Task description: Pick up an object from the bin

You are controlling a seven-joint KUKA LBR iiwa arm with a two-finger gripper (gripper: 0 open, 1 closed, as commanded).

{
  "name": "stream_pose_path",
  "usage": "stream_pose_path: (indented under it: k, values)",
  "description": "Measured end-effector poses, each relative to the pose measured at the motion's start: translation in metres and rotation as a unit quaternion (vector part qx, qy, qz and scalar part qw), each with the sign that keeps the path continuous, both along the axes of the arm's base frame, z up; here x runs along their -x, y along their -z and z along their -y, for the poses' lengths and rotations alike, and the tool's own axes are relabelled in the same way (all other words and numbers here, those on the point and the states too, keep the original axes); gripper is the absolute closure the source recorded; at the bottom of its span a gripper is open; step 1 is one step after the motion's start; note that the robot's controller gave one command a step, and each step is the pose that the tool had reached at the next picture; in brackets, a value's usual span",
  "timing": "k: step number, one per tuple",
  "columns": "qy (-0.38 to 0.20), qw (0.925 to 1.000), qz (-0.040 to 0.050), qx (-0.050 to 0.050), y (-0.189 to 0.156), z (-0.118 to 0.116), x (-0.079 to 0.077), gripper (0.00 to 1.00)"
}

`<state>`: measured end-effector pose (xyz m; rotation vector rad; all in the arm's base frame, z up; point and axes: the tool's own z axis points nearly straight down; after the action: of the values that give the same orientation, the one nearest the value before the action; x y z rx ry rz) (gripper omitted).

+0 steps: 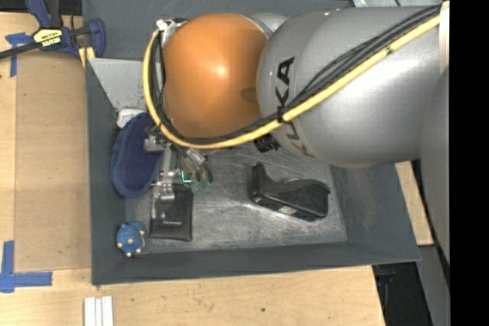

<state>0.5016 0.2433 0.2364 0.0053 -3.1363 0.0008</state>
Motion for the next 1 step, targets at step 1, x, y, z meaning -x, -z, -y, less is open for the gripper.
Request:
stream_pose_path:
  k: [1]
  values:
    - [0.025,0.9997,0.0068,-0.003,0.1632,0.0378,0.0133,0.0]
